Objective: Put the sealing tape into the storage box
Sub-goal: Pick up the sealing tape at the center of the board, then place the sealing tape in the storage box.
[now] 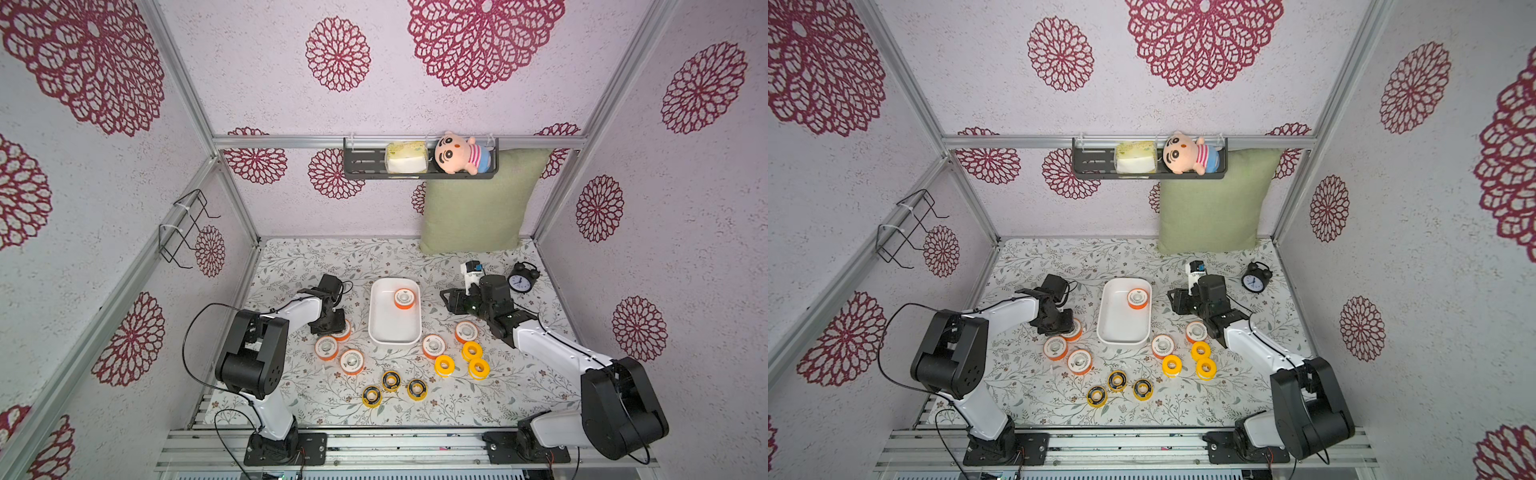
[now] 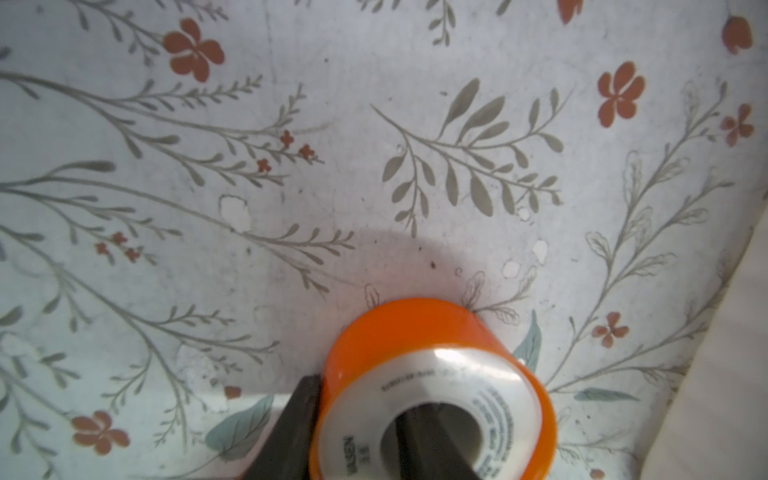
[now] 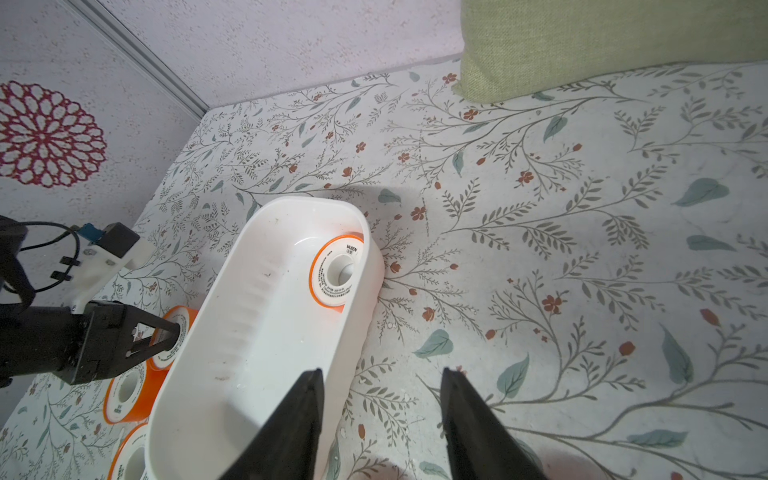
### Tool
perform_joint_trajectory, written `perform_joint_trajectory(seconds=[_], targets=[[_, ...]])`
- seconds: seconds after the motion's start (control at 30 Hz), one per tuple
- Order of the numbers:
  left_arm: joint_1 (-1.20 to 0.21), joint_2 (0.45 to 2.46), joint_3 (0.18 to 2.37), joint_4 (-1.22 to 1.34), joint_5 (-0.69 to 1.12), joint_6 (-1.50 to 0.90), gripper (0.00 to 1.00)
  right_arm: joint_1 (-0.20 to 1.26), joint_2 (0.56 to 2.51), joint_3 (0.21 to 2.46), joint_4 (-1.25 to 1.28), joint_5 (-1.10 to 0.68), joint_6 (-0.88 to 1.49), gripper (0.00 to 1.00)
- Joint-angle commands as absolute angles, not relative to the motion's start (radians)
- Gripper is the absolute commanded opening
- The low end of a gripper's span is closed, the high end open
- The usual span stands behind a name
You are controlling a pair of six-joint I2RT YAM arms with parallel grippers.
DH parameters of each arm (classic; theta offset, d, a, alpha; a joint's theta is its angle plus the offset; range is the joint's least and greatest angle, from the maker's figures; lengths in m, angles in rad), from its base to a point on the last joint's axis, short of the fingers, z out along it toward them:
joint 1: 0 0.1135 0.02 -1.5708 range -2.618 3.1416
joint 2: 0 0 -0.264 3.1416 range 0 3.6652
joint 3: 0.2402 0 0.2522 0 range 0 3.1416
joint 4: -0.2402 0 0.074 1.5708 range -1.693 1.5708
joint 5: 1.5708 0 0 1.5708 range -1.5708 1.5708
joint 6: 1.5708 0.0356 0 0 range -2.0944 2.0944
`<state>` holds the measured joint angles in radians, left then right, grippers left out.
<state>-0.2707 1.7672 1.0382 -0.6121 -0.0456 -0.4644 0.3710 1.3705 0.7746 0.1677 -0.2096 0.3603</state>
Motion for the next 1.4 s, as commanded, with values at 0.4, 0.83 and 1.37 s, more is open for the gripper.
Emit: perform_joint_trajectory(seconds=[0.4,0.83,1.37], targets=[[-0.308,1.507,1.161,-0.728,-0.101,-0.46,0.24,0.364,1.381,0.762,0.197,-0.242,0.368,0.53],[-0.495,1.683,1.427,-0.805,0.047,-0.429,0.25,0.374,1.542,0.785,0.257,-0.454,0.389,0.51],[-0.567,2.022,1.586,-0.782,0.129,-0.419,0.26,0.406,1.675,0.863,0.308,-0.5,0.432,0.45]])
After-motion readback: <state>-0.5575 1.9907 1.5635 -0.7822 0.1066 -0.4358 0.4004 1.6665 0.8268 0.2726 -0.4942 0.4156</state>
